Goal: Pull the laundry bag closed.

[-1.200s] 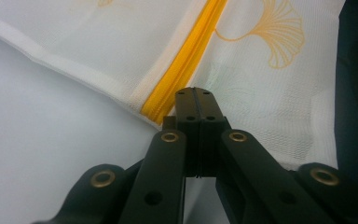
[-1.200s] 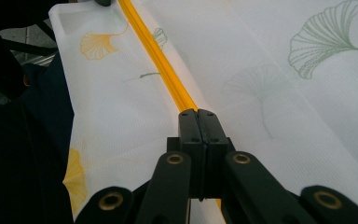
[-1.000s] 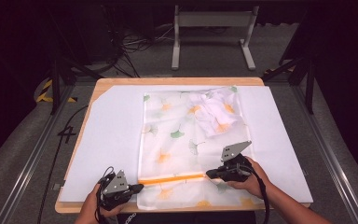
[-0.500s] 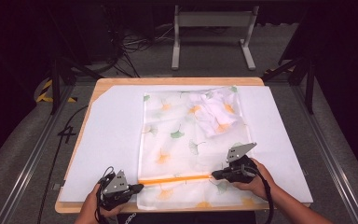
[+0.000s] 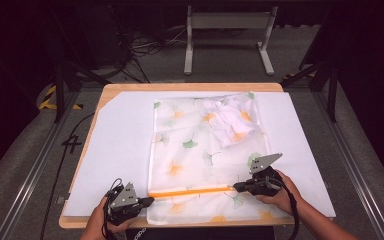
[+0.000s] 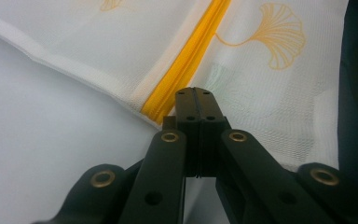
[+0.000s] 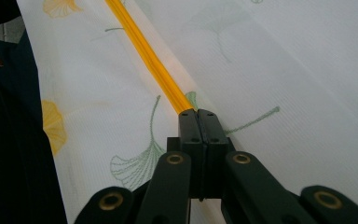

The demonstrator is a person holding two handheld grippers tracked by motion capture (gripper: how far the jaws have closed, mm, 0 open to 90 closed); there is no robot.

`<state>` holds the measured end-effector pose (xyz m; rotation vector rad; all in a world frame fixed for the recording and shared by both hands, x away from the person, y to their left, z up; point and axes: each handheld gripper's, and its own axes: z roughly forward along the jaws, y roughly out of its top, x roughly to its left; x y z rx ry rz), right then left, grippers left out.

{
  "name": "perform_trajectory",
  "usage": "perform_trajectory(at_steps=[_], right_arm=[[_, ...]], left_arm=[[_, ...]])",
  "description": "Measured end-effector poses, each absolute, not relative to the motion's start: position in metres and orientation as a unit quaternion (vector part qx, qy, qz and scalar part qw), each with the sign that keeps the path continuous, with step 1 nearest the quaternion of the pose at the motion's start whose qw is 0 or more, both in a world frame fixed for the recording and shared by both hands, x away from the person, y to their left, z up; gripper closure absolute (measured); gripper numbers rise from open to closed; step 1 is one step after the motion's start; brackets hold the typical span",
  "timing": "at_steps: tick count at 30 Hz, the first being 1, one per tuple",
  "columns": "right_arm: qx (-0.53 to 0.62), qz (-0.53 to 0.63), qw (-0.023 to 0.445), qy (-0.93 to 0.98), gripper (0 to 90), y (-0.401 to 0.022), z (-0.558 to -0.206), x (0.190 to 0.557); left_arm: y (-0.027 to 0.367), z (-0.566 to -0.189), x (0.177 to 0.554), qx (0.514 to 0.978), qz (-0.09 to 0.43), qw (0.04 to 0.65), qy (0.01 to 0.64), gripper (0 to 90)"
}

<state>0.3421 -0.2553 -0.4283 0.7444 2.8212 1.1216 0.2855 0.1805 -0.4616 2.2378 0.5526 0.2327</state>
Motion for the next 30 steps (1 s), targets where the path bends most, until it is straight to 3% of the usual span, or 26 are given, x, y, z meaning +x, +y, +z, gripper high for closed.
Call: perform_trajectory(at_steps=[30], right_arm=[[0.27, 0.36, 0.025, 0.893, 90.0, -0.289, -0.427, 0.338]], left_arm=[[0.181, -0.462, 0.286, 0.885, 0.09, 0.401, 0.217, 90.0]])
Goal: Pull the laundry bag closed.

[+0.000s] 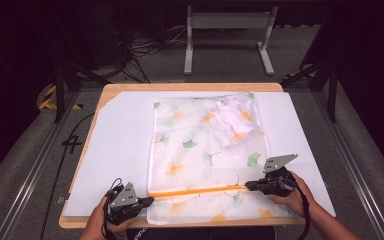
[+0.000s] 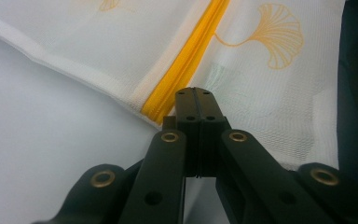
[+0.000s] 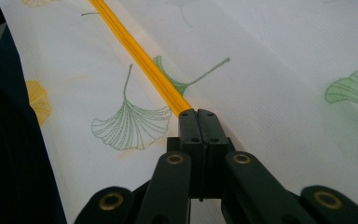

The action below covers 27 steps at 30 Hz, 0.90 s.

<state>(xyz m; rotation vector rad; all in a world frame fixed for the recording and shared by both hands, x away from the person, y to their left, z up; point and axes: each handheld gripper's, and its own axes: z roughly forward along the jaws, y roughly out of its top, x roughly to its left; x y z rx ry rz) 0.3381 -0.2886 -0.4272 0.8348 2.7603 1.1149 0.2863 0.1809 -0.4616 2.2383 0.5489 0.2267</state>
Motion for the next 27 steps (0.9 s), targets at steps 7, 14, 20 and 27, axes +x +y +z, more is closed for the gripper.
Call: perform_trajectory(at_steps=[7, 14, 20, 27], right_arm=[[0.276, 0.362, 0.028, 0.89, 90.0, -0.295, -0.428, 0.337], [0.28, 0.363, 0.029, 0.888, 90.0, -0.299, -0.428, 0.336], [0.282, 0.364, 0.03, 0.887, 90.0, -0.301, -0.427, 0.335], [0.293, 0.362, 0.036, 0.884, 90.0, -0.31, -0.428, 0.334]], left_arm=[[0.181, -0.462, 0.286, 0.885, 0.089, 0.402, 0.218, 90.0], [0.181, -0.462, 0.286, 0.885, 0.089, 0.402, 0.218, 90.0], [0.181, -0.462, 0.287, 0.885, 0.088, 0.402, 0.217, 90.0], [0.181, -0.462, 0.287, 0.885, 0.088, 0.403, 0.218, 90.0]])
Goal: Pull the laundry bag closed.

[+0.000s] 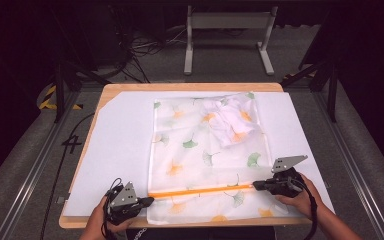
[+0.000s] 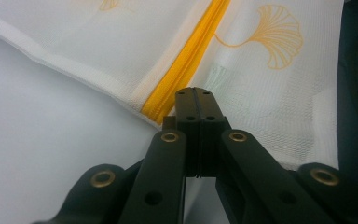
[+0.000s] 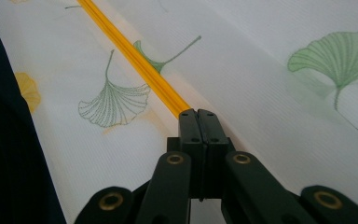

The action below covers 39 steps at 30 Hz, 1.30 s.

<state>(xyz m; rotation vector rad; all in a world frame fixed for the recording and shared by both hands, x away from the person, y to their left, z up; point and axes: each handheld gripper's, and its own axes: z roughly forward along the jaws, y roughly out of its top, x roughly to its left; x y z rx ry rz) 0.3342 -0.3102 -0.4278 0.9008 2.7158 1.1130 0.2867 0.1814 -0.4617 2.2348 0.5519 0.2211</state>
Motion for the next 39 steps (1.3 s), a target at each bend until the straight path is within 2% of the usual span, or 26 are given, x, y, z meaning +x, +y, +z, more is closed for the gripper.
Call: perform_trajectory(at_steps=[39], right_arm=[[0.328, 0.37, 0.058, 0.868, 90.0, -0.34, -0.424, 0.331]], left_arm=[[0.182, -0.462, 0.287, 0.885, 0.086, 0.403, 0.217, 90.0]])
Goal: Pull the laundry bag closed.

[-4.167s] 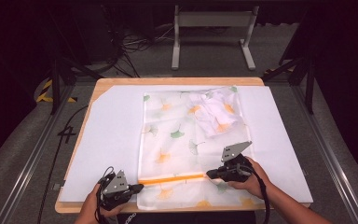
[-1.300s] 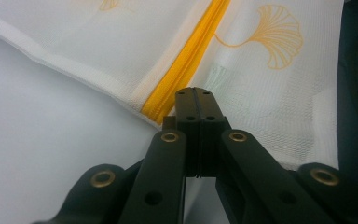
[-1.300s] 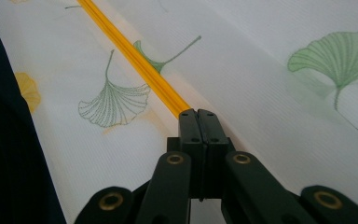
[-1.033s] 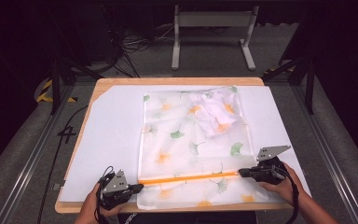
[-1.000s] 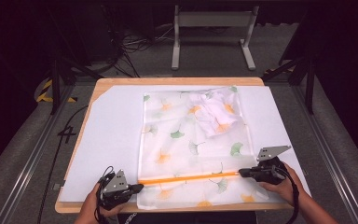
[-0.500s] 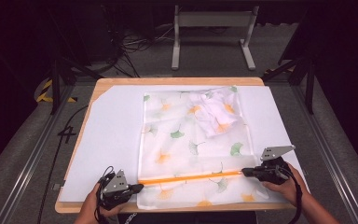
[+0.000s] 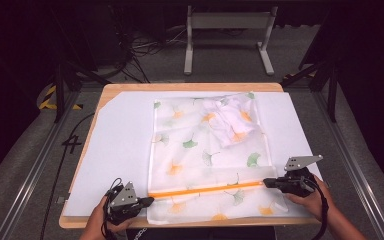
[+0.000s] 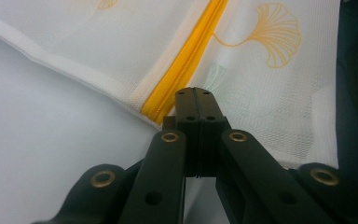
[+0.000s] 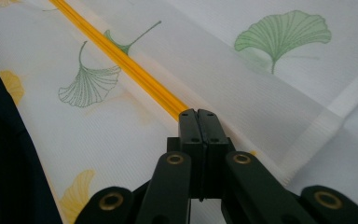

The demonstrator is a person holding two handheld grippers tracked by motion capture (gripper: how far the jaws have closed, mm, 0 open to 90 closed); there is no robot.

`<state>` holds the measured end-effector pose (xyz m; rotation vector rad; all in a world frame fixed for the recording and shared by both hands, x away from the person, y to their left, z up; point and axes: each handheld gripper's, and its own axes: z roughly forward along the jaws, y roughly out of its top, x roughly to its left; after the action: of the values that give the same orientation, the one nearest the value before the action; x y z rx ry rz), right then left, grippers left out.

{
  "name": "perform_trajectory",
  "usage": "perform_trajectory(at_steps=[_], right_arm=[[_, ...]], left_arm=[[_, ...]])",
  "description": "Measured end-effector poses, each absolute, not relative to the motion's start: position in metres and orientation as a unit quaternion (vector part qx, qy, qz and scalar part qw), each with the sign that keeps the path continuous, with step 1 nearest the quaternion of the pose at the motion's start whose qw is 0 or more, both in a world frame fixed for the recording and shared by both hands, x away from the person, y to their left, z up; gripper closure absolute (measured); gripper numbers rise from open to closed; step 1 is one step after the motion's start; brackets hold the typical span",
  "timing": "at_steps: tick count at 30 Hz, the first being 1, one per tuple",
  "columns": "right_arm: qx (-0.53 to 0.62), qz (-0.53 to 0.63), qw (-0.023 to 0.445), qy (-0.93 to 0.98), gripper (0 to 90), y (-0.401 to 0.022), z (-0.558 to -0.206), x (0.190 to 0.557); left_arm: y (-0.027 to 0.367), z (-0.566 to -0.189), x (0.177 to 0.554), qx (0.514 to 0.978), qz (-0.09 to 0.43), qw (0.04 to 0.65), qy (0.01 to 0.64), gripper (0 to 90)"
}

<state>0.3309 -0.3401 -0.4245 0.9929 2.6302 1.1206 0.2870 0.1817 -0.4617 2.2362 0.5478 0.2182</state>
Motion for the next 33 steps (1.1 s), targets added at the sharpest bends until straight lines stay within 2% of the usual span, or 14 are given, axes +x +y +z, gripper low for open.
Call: perform_trajectory(at_steps=[17, 33], right_arm=[[0.355, 0.376, 0.063, 0.853, 90.0, -0.364, -0.425, 0.327], [0.359, 0.378, 0.063, 0.851, 90.0, -0.366, -0.429, 0.325]], left_arm=[[0.182, -0.462, 0.287, 0.885, 0.085, 0.404, 0.218, 90.0], [0.182, -0.462, 0.287, 0.885, 0.086, 0.402, 0.216, 90.0]])
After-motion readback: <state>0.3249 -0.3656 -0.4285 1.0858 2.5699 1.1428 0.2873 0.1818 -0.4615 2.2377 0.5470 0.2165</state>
